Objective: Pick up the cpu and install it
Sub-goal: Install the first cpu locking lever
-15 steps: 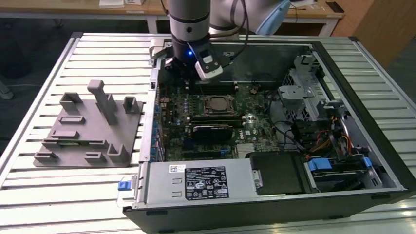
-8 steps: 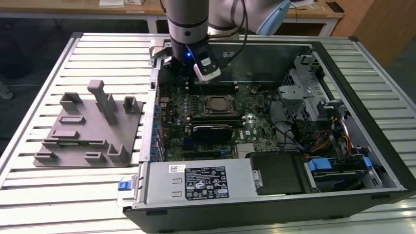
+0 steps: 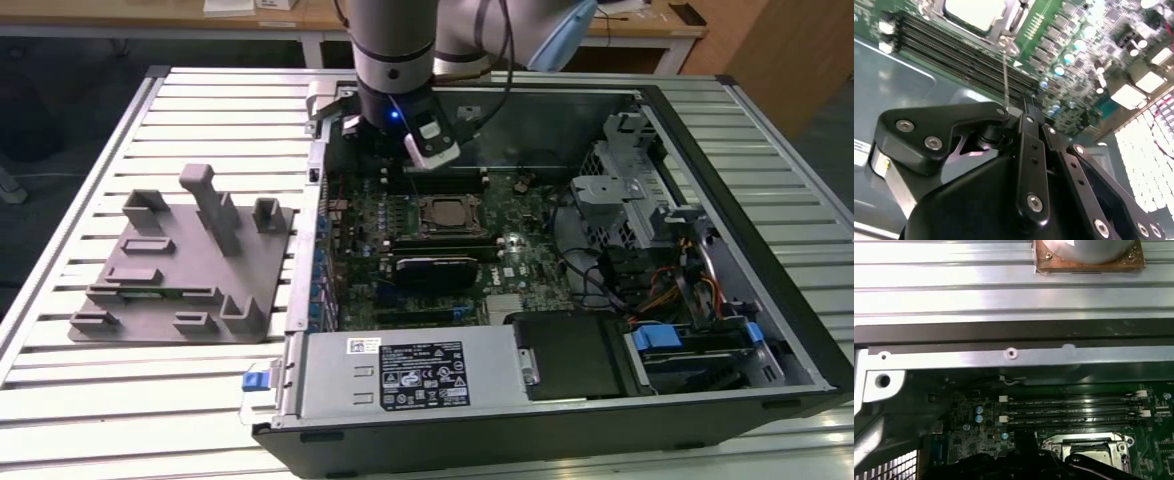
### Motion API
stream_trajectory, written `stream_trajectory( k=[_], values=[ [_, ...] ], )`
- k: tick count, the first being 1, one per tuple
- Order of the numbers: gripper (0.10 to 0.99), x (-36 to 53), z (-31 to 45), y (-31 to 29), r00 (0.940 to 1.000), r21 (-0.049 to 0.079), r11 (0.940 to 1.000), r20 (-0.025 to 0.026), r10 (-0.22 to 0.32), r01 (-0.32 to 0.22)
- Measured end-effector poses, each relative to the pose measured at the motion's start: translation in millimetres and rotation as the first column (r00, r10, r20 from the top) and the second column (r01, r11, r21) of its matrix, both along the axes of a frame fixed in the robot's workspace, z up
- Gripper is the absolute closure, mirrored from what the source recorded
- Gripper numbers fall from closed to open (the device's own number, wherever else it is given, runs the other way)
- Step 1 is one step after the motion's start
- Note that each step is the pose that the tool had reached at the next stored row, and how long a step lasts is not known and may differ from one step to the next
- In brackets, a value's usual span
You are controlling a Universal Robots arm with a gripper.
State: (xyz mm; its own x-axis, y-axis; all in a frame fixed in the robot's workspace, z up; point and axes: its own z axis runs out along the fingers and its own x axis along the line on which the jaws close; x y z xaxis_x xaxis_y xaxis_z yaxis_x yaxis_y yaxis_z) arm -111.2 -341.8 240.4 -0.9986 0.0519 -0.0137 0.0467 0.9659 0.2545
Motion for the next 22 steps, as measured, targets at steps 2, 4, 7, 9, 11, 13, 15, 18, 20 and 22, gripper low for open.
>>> stream_trajectory(
  k=[2,4,7,9,11,13,15,18,20,22],
  values=[
    [0.980,6.3,-0.2,0.0,1.0000,0.000,1.0000,-0.0009,0.000,0.000],
    [0.980,13.1,-0.3,0.0,1.0000,0.000,1.0000,-0.0024,0.000,0.000],
    [0.980,24.2,-0.4,0.0,1.0000,0.000,1.0000,-0.0051,0.000,0.000],
    [0.980,32.3,-0.5,0.0,1.0000,0.000,1.0000,-0.0072,0.000,0.000],
    [0.980,39.8,-0.7,0.0,1.0000,0.000,1.0000,-0.0092,0.000,0.000],
    [0.980,46.9,-0.7,0.0,0.9999,0.000,1.0000,-0.0111,0.000,0.000],
    [0.980,53.9,-0.8,0.0,0.9999,0.000,1.0000,-0.0130,0.000,0.000],
    [0.980,60.6,-0.9,0.0,0.9999,-0.001,1.0000,-0.0146,0.000,0.000],
    [0.980,61.1,-0.8,0.0,0.9999,-0.005,1.0000,-0.0148,-0.001,0.001],
    [0.980,61.1,-0.8,-0.1,0.9999,-0.006,1.0000,-0.0147,-0.001,0.001]
  ],
)
